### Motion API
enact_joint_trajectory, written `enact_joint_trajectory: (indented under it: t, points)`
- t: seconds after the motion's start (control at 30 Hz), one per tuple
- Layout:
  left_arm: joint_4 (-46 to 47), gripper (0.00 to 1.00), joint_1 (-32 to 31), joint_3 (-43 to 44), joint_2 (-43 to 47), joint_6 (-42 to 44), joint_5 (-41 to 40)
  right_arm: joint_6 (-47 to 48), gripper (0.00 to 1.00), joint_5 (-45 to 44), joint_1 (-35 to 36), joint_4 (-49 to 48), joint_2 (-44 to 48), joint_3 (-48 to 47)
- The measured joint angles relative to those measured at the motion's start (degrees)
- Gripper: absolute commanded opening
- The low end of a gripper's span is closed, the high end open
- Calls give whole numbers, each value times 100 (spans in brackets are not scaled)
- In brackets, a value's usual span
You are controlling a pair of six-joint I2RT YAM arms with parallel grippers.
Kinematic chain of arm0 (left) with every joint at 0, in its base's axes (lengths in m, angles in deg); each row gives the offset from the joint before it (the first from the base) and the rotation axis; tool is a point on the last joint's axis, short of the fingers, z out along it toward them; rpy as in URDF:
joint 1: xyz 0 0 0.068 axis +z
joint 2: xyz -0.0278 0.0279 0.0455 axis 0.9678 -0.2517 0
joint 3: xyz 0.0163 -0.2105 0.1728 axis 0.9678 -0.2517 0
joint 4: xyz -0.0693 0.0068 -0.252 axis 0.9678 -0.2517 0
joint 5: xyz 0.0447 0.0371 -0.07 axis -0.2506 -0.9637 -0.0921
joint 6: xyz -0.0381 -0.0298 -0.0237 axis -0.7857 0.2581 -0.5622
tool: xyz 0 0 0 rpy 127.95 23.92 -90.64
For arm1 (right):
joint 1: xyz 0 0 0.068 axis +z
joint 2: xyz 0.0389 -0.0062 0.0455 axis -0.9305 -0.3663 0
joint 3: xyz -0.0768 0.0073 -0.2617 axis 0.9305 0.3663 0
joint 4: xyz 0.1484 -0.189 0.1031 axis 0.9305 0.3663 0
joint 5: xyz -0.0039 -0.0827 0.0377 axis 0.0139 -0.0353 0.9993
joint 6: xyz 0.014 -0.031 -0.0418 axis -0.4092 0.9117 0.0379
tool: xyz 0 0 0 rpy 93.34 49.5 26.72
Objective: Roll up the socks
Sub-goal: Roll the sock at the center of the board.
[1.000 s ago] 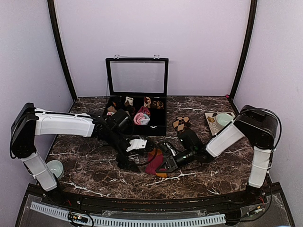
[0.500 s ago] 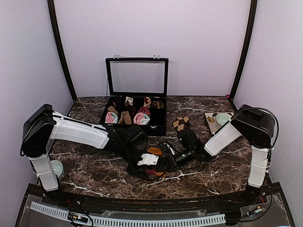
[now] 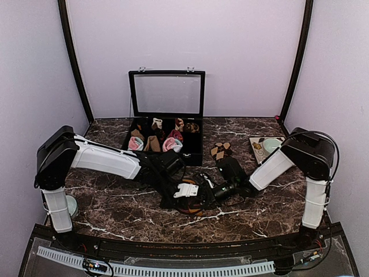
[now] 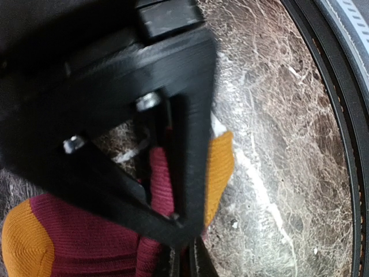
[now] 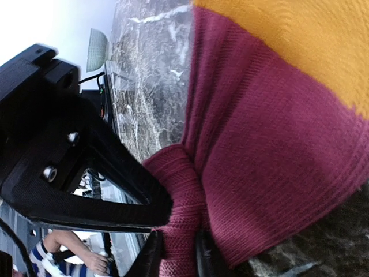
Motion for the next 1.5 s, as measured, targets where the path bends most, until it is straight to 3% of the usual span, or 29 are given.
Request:
enact_joint_trajectory:
  t: [0.07,0.23,0.27,0.3,0.33,0.37,0.47,0.67,0.93,1.1,1.27,1.4,1.5]
  points:
    - [-37,0,79,63,-61,-48,122,11,43,-52,4,-26,74,22]
    - [-260,0,358,339,-326,-160,686,76,46,-407,4,-59,302,153]
    - [-280,0,411,372,-372,-184,815,94,51,-498,4,-68,354,181]
    - [-280,0,442,389,-402,-197,887,109,65,-566,17,-70,391,195]
    - [-304,0,468,422,-437,-219,970,142,93,-623,37,-70,442,208]
    - [-319,0,483,450,-466,-234,1021,136,99,-691,50,-31,492,214]
    - [-208,0,619,584,-485,-197,1357,337,99,-651,72,-15,767,278]
    - [-280,0,739,730,-765,-289,1344,704,99,-1434,68,348,1158,341]
    - [-332,0,785,772,-822,-282,1475,1285,99,-2785,26,1021,1897,732]
    - [-413,0,844,833,-881,-291,1617,1556,99,-3939,72,1263,2938,1515]
    - [-529,0,992,885,-953,-437,1893,1628,100,-4903,98,752,4339,2422]
    - [-704,0,1163,955,-1069,-592,2267,1534,99,-5429,57,186,4468,2546]
    - [-925,0,1340,1032,-1200,-706,2649,2120,89,-5294,146,-348,4253,2590]
